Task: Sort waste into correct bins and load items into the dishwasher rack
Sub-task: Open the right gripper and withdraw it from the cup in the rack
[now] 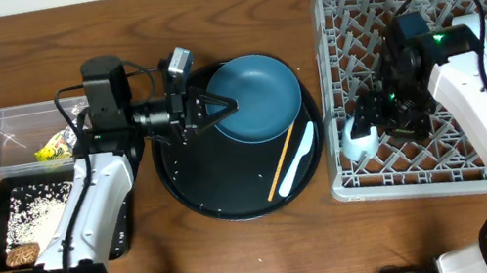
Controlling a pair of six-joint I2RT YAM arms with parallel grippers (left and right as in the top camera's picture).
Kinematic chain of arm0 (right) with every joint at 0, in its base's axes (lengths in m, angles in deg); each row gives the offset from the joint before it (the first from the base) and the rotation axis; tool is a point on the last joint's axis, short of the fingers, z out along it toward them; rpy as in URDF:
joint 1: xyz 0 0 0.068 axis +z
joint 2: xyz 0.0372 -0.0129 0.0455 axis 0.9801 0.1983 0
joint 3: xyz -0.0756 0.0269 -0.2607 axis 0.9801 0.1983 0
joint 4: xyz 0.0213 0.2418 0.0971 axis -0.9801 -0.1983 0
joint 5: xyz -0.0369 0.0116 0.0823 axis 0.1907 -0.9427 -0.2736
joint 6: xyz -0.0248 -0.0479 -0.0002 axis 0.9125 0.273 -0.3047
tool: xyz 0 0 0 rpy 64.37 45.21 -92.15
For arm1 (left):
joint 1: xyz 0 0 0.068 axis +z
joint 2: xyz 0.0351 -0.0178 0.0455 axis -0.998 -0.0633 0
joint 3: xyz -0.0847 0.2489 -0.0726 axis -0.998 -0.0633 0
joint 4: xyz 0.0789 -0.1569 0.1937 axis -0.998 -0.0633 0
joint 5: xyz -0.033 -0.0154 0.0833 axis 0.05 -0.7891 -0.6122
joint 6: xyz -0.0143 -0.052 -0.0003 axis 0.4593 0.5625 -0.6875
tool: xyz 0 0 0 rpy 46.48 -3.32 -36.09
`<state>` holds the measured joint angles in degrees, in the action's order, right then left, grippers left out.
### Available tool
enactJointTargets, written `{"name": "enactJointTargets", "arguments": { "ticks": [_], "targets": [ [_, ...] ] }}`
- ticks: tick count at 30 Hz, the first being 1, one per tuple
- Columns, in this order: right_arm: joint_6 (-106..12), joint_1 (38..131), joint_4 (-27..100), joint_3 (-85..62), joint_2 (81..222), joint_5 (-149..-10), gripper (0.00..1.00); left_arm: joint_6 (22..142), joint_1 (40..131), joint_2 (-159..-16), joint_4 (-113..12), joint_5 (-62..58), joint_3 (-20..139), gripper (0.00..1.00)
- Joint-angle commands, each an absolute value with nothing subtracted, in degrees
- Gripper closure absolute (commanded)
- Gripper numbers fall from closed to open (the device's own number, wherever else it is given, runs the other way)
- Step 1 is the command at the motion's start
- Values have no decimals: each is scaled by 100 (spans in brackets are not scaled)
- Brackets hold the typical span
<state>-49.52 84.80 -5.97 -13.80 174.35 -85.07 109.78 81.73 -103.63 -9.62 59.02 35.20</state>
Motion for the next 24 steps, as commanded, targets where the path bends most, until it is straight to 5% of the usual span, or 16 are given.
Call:
{"name": "enactJointTargets", "arguments": {
  "ticks": [1,16,19,24],
  "targets": [
    [-4965,8500,-600,-1446,17485,-8546,28,10857,8197,-10350,-960,6044,3474,94],
    [-4139,7812,-2136,-3441,16840,-8544,27,10790,8105,-9808,-958,4297,3476,94],
    [-4058,7532,-2346,-3830,16469,-8520,27,9981,8105,-9493,-2398,2846,3482,94],
    [-4060,7007,-2285,-3996,15627,-8387,22,9155,7790,-9012,-4794,-1375,3504,94]
  ]
}}
